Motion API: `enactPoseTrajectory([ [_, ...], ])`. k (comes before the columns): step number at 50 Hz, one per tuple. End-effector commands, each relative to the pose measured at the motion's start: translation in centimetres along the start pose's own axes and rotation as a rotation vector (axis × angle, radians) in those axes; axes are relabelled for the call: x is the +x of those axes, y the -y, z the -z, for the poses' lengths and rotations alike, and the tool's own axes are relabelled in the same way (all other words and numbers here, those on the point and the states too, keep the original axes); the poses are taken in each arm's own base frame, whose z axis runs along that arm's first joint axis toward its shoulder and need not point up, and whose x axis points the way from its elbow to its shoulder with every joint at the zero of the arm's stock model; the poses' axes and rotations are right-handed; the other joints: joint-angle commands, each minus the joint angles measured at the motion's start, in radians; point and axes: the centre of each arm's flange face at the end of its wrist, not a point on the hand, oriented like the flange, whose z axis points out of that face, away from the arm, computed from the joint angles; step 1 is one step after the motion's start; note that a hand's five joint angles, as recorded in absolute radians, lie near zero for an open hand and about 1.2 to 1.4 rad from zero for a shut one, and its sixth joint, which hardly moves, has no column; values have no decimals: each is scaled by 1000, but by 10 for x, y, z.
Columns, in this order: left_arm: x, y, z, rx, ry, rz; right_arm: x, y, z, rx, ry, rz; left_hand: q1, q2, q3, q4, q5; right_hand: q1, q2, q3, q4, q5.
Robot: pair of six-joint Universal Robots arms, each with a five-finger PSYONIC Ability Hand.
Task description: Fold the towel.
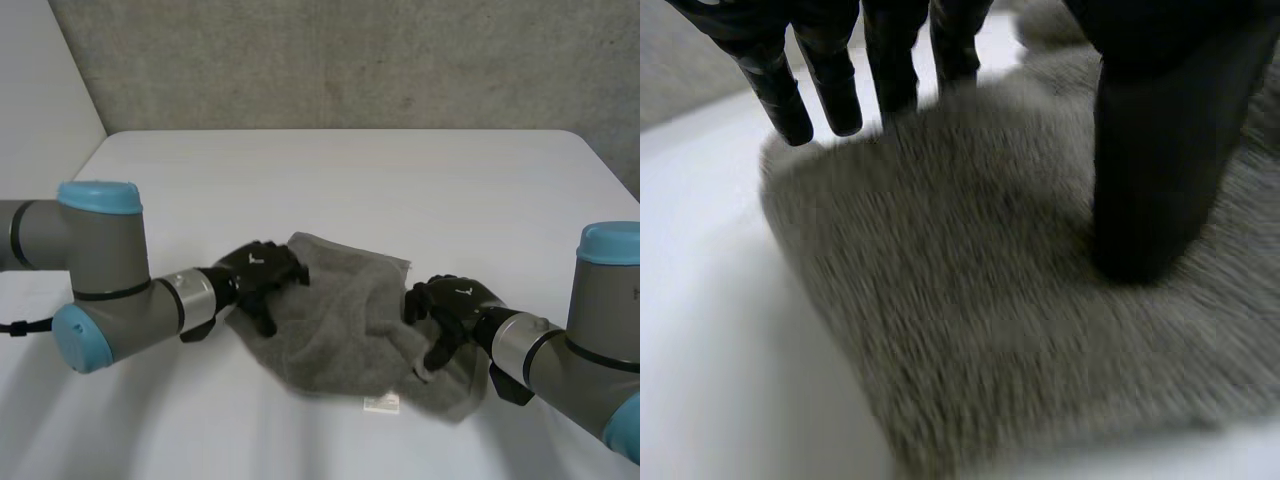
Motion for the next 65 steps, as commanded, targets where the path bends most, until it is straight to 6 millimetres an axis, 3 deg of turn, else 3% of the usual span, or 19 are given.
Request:
enactPoseTrajectory([
  [1, 3, 4, 7, -30, 1, -55, -3, 15, 4, 59, 15, 35, 720, 706, -57, -66, 712, 634, 605, -52, -76, 617],
  [9, -9, 75, 35, 190, 98, -61, -3, 71, 1, 229, 56, 104, 720, 706, -57, -66, 712, 634, 605, -52, -76, 617],
  [14, -27, 146, 71, 507, 262, -28, -2, 144, 17, 421, 18, 254, 720, 706, -57, -66, 712, 634, 605, -52, -76, 617],
  [17, -33, 172, 91, 654, 332, 2, -4, 180, 35, 549, -11, 344, 720, 706, -57, -66, 712, 634, 605, -52, -76, 617],
  [21, -29, 179, 103, 726, 334, 37, -8, 194, 46, 634, -20, 400, 720, 706, -57, -66, 712, 634, 605, -52, -76, 617],
  [28, -12, 141, 105, 682, 319, 77, -21, 157, 43, 630, 73, 467, 720, 706, -57, -66, 712, 634, 605, -52, -76, 617],
  [30, -5, 104, 97, 585, 303, 101, -29, 115, 38, 547, 161, 552, 720, 706, -57, -66, 712, 634, 605, -52, -76, 617],
  [31, -5, 104, 97, 584, 303, 101, -29, 115, 38, 547, 162, 553, 720, 706, -57, -66, 712, 634, 605, -52, -76, 617],
  [33, 5, 66, 88, 461, 269, 111, -35, 67, 34, 440, 222, 646, 720, 706, -57, -66, 712, 634, 605, -52, -76, 617],
  [36, 12, 45, 82, 376, 248, 122, -37, 42, 33, 376, 238, 701, 720, 706, -57, -66, 712, 634, 605, -52, -76, 617],
  [37, 19, 26, 79, 284, 226, 134, -39, 21, 32, 309, 252, 767, 450, 436, -57, -66, 443, 634, 605, -52, -76, 617],
  [38, 27, 14, 79, 198, 201, 131, -37, 8, 33, 249, 252, 831, -87, -102, -57, -66, -95, 277, 249, -52, -76, 260],
  [39, 28, 14, 79, 197, 201, 131, -37, 8, 33, 248, 252, 832, -93, -107, -57, -66, -100, 274, 245, -52, -76, 256],
  [40, 33, 7, 81, 125, 185, 114, -30, 5, 35, 195, 237, 867, -395, -410, -57, -66, -403, -310, -339, -52, -76, -328],
  [41, 35, 7, 84, 75, 171, 81, -20, 8, 37, 154, 214, 852, -436, -450, -57, -66, -443, -588, -616, -52, -76, -605],
  [47, 27, 25, 90, 50, 185, 1, -10, 50, 40, 223, 148, 714, -433, -448, -57, -66, -441, -588, -616, -52, -76, -605],
  [52, 14, 61, 92, 157, 230, -63, -10, 91, 56, 331, 149, 379, -422, -436, -57, -66, -429, -588, -616, -52, -76, -605],
  [58, 6, 74, 86, 192, 237, -90, -7, 87, 50, 298, 145, 272, -424, -439, -57, -66, -432, -588, -616, -52, -76, -605],
  [65, -10, 57, 47, 135, 215, -69, 2, 70, 17, 187, 57, 151, -424, -439, -57, -66, -432, -588, -616, -52, -76, -605],
])
